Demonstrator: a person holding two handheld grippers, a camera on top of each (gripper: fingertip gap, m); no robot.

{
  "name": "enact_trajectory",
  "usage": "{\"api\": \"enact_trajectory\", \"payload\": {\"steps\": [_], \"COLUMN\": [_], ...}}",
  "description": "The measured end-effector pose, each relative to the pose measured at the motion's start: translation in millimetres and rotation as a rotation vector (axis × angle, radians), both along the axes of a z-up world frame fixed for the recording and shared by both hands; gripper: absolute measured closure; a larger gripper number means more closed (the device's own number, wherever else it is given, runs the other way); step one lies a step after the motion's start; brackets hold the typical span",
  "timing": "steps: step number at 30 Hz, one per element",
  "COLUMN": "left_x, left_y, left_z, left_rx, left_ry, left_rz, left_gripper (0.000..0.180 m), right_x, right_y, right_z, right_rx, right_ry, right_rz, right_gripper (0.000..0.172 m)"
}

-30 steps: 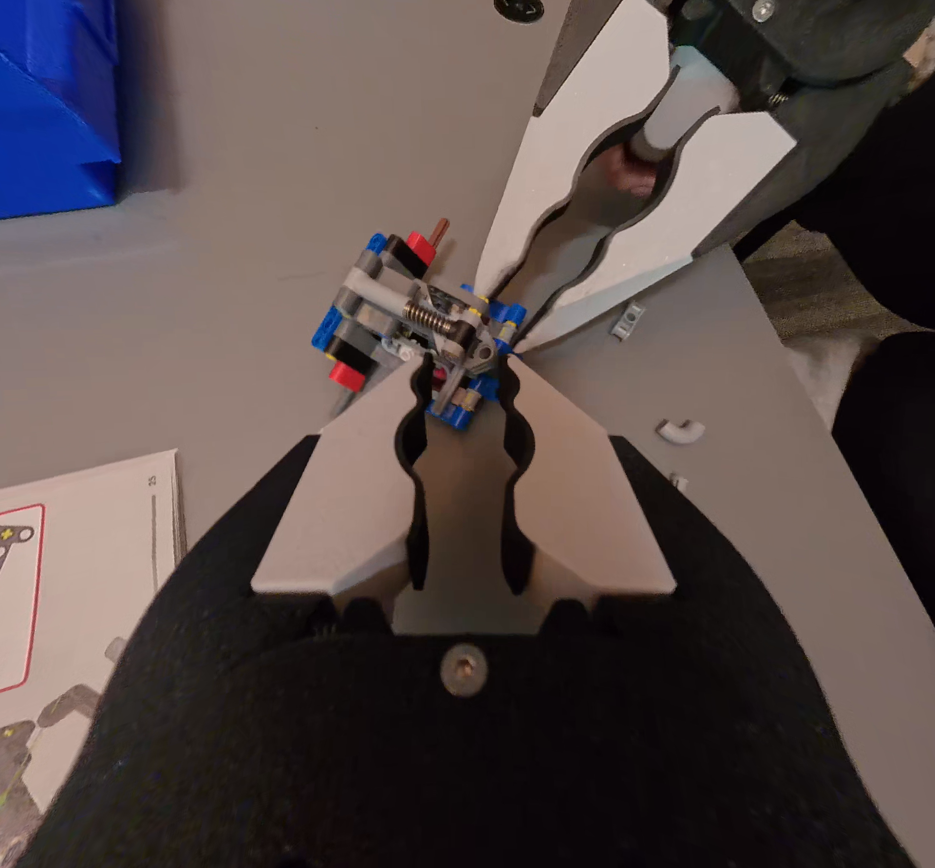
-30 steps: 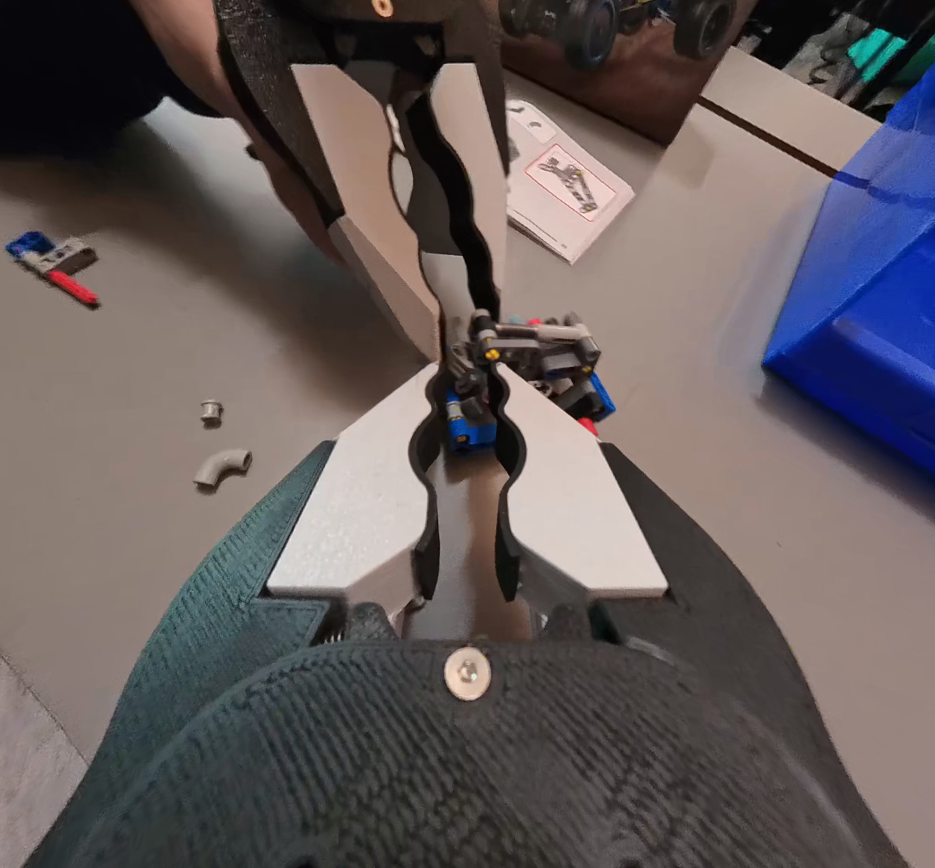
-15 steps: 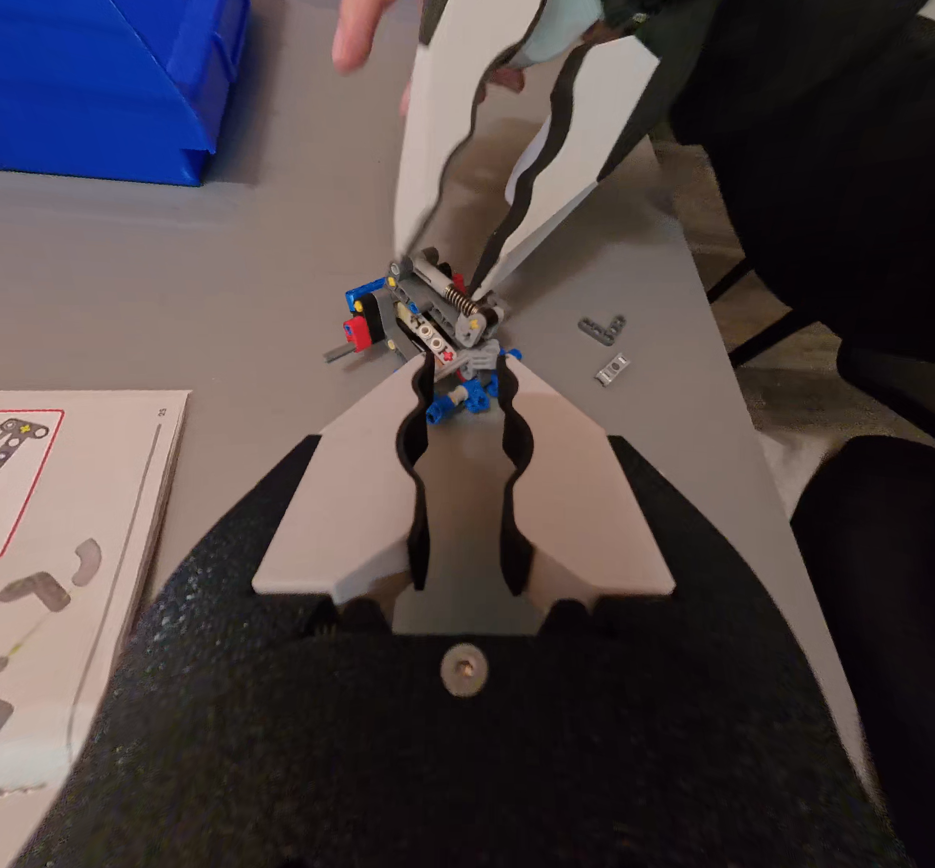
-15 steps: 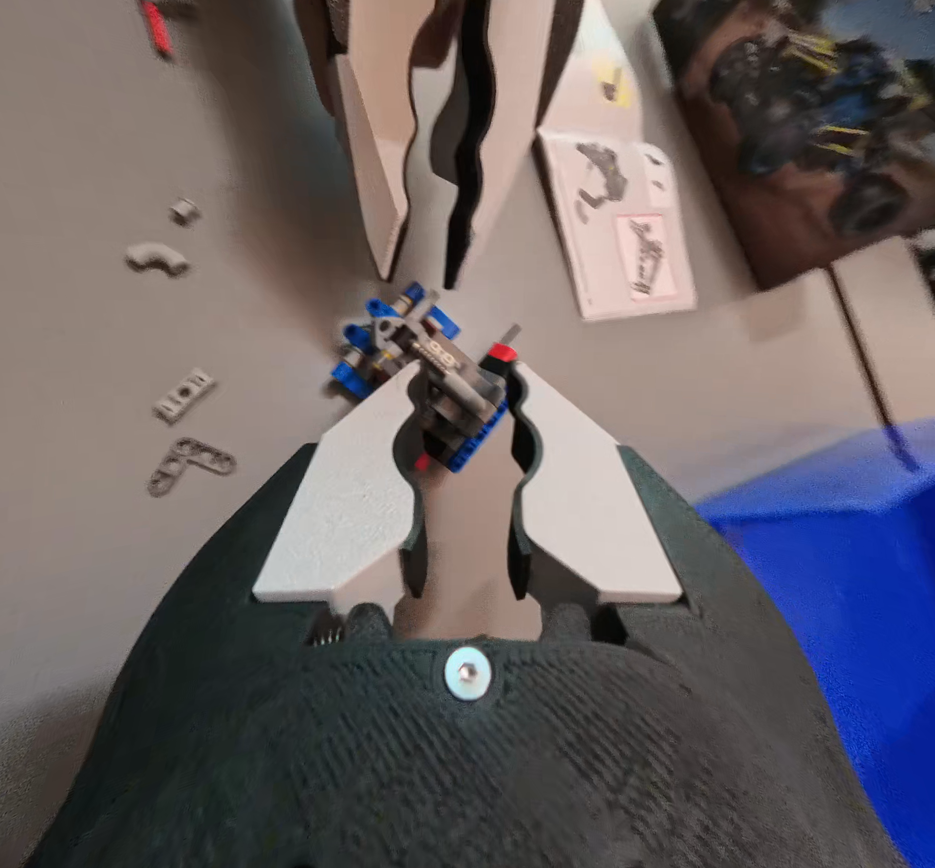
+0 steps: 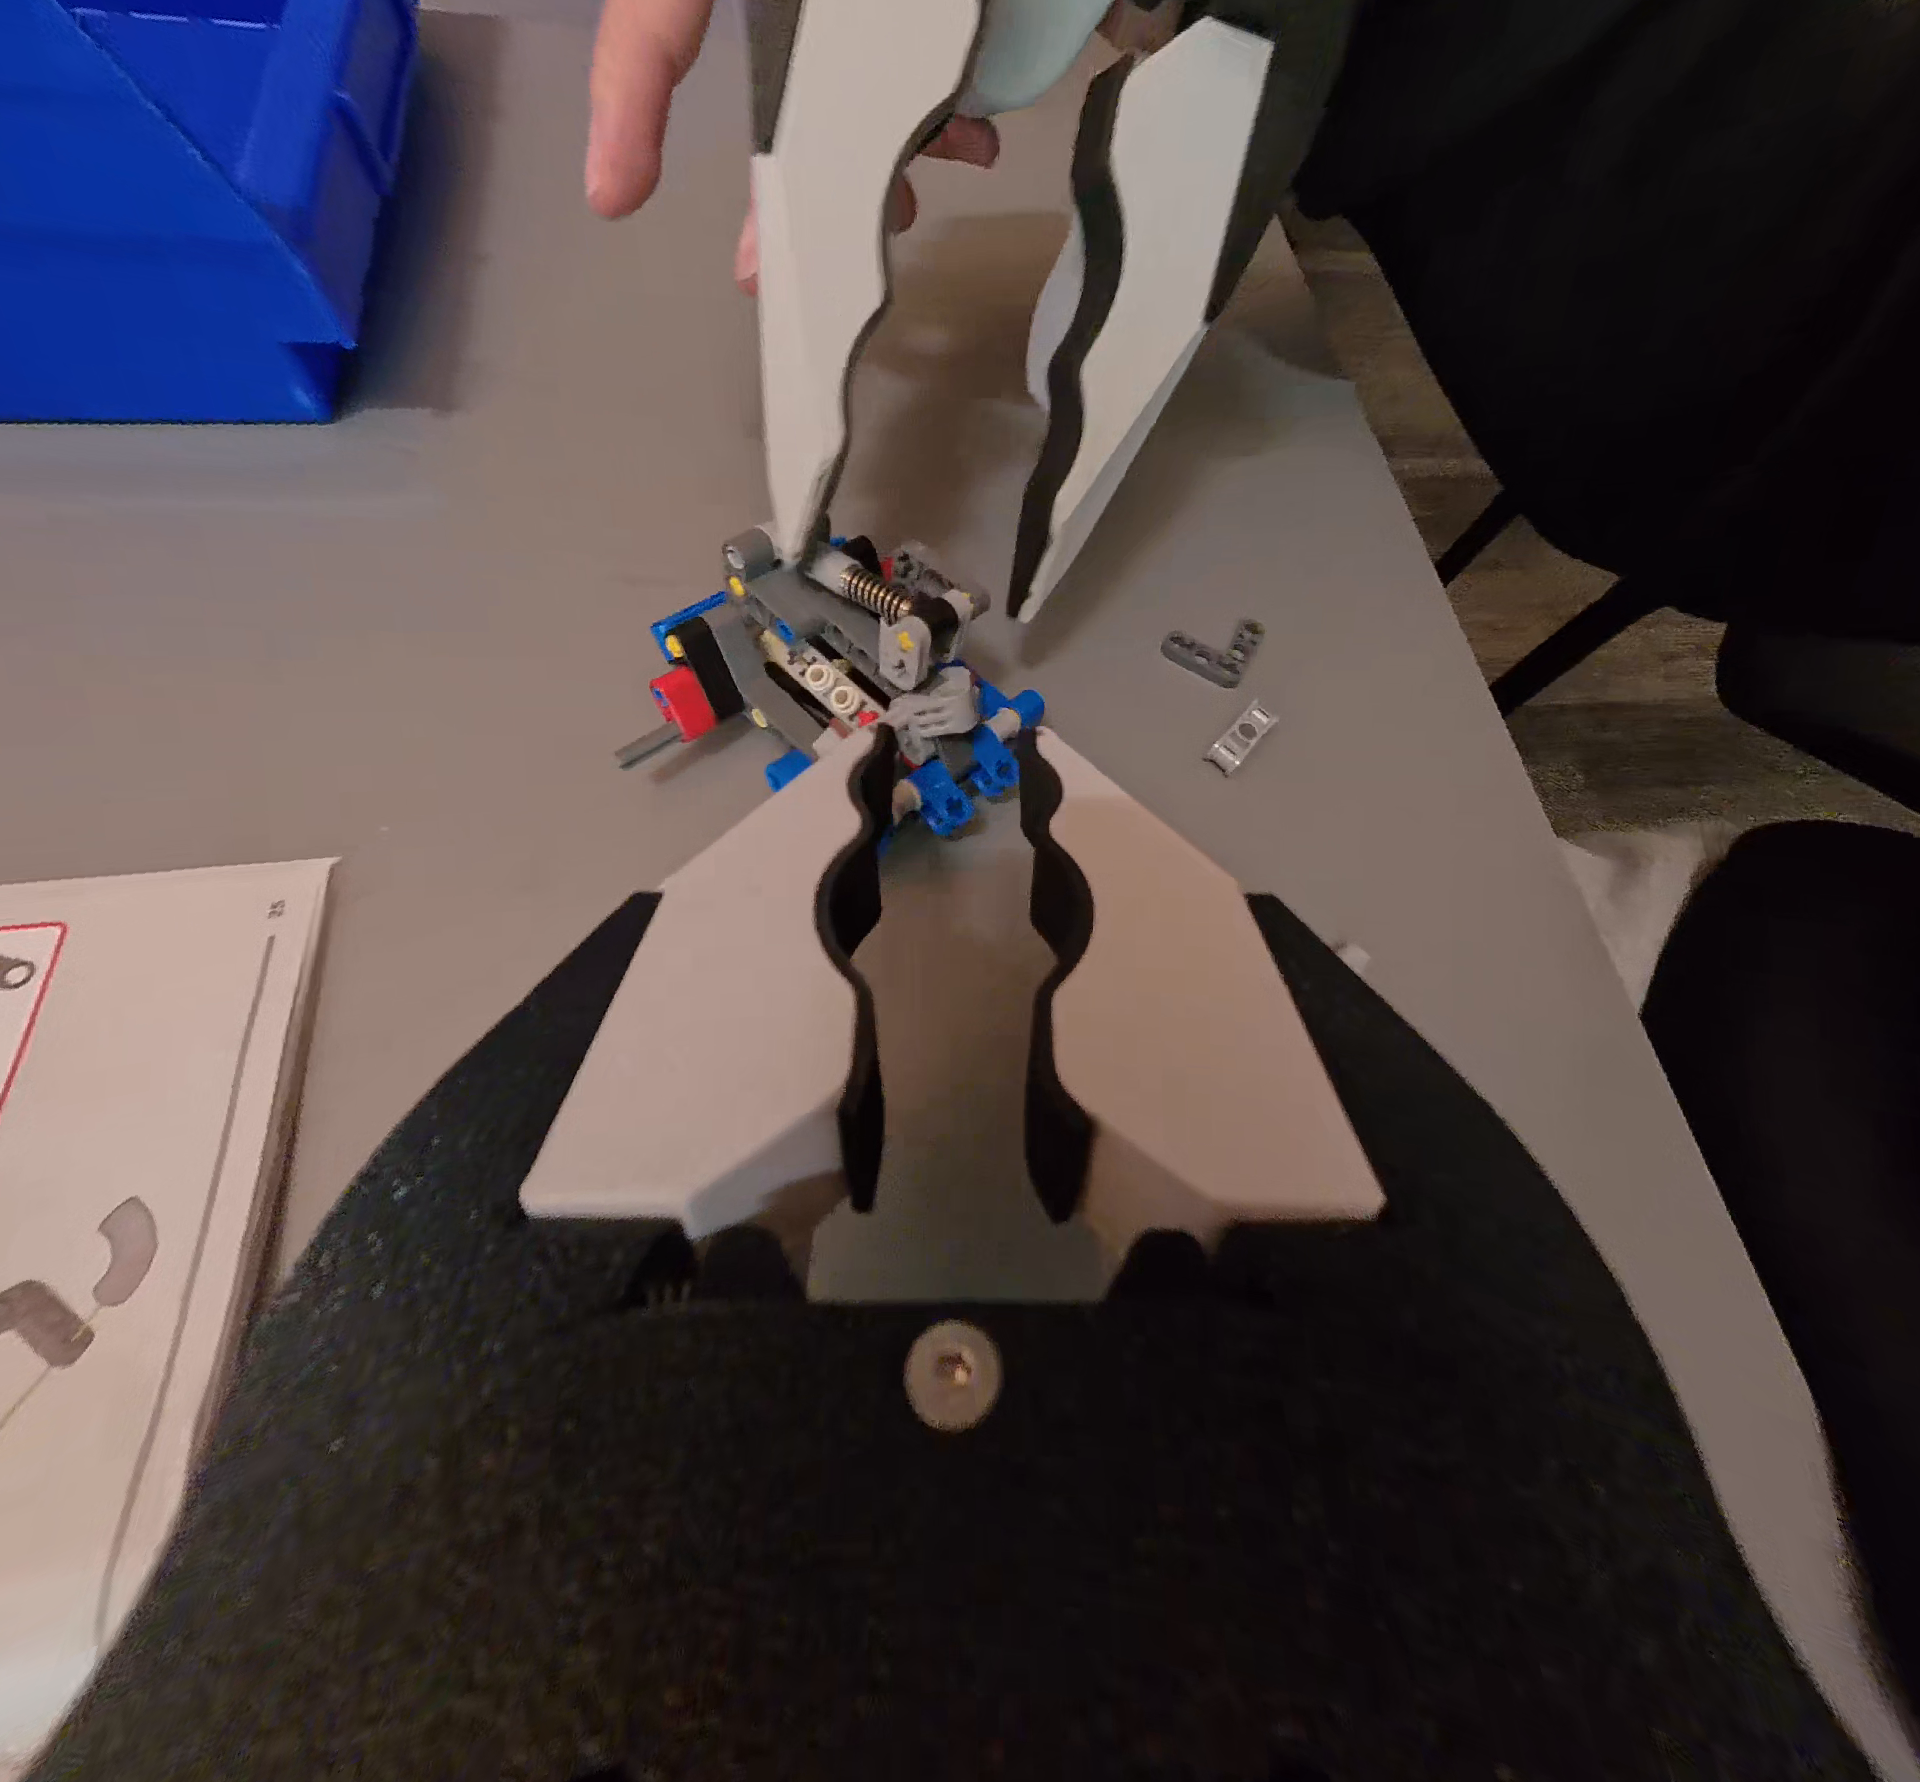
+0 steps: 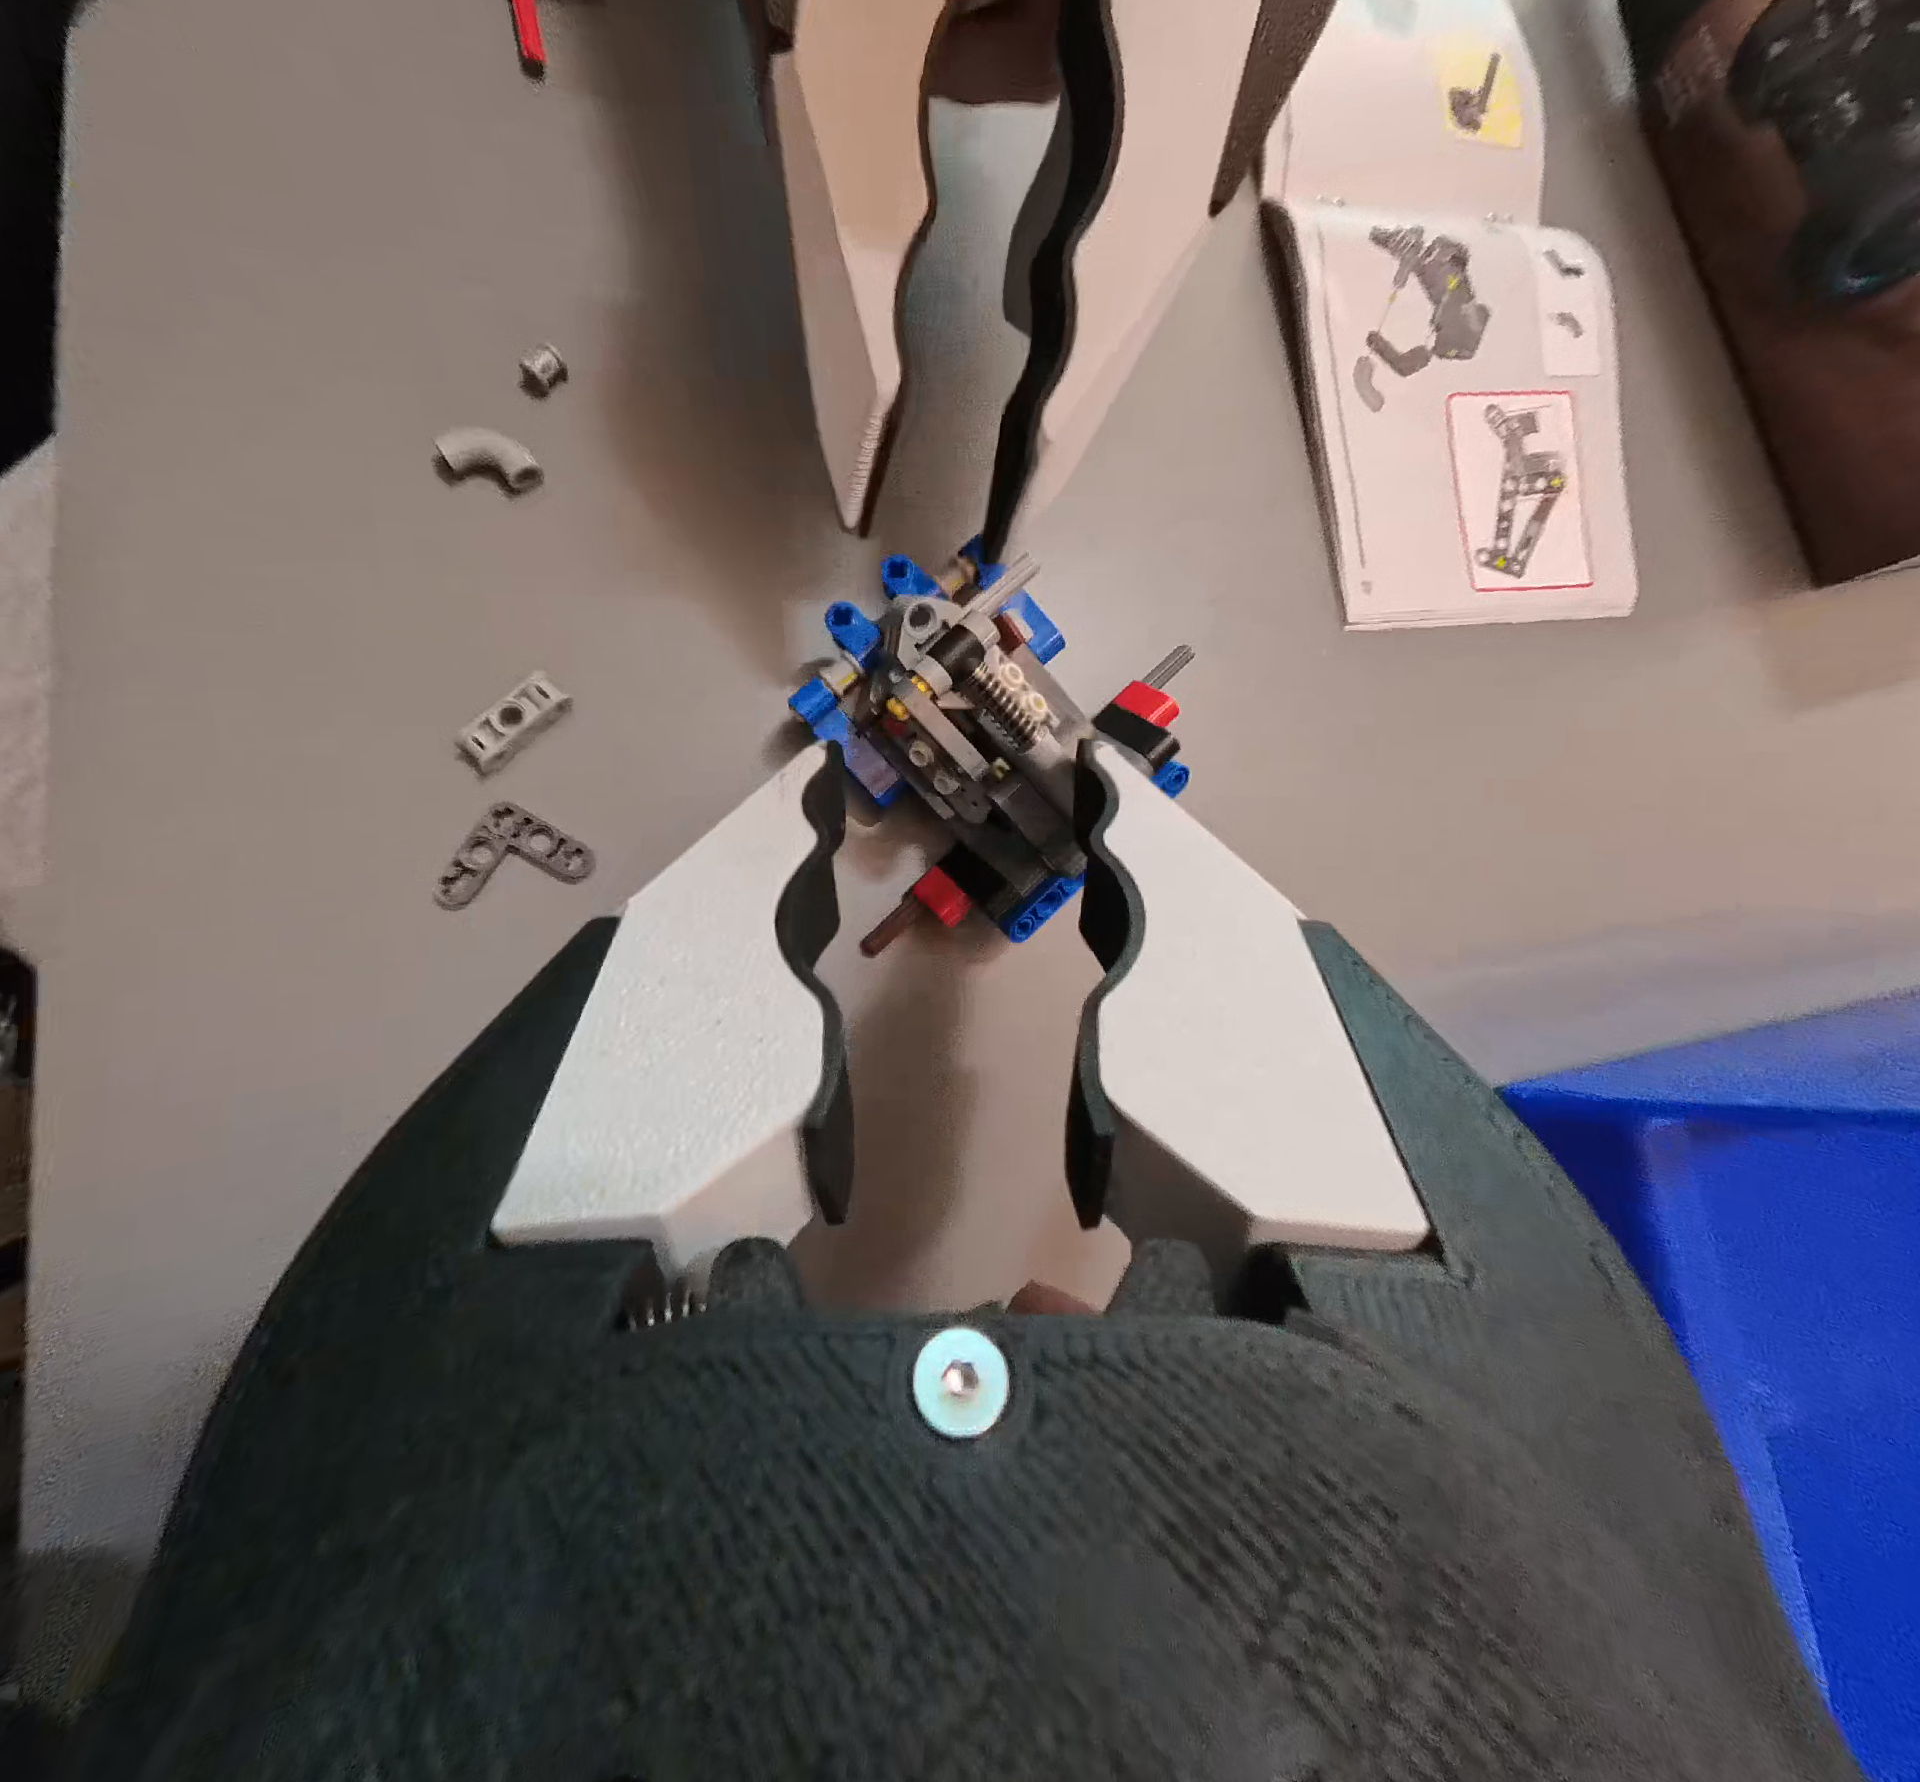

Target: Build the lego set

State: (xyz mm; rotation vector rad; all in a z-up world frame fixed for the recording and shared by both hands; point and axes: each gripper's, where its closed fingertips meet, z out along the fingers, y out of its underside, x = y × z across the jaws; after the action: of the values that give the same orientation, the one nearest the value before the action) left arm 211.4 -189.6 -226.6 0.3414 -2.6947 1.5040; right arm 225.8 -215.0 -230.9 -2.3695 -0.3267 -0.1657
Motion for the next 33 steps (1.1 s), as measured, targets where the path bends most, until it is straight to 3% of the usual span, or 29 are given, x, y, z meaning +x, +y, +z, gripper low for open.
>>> {"api": "enact_trajectory", "payload": {"steps": [4,8,13,17,21,33], "left_x": [0.1,7.5,5.2,14.9,11.0,14.9], "left_y": [-3.8,0.3,3.5,5.1,-1.9,-2.5], "left_z": [-5.3,-2.5,2.6,0.8,-1.9,-6.2], "left_rx": [0.011,0.006,-0.023,0.009,0.01,0.001], "left_ry": [-0.008,-0.05,-0.161,-0.271,-0.247,-0.208], "left_rz": [-0.012,0.03,0.016,0.013,-0.076,-0.098], "left_gripper": [0.164,0.159,0.154,0.154,0.156,0.159], "right_x": [8.5,3.9,8.0,1.9,0.6,2.0], "right_y": [6.8,14.3,27.7,27.0,28.3,30.0], "right_z": [-4.5,-3.0,-6.5,-11.3,-10.0,-10.5], "right_rx": [0.0,0.036,0.07,0.083,0.143,0.155], "right_ry": [-0.018,0.086,0.007,-0.059,-0.019,-0.04], "right_rz": [0.006,-0.098,-0.305,-0.313,-0.348,-0.369], "right_gripper": [0.138,0.148,0.156,0.156,0.157,0.158]}}
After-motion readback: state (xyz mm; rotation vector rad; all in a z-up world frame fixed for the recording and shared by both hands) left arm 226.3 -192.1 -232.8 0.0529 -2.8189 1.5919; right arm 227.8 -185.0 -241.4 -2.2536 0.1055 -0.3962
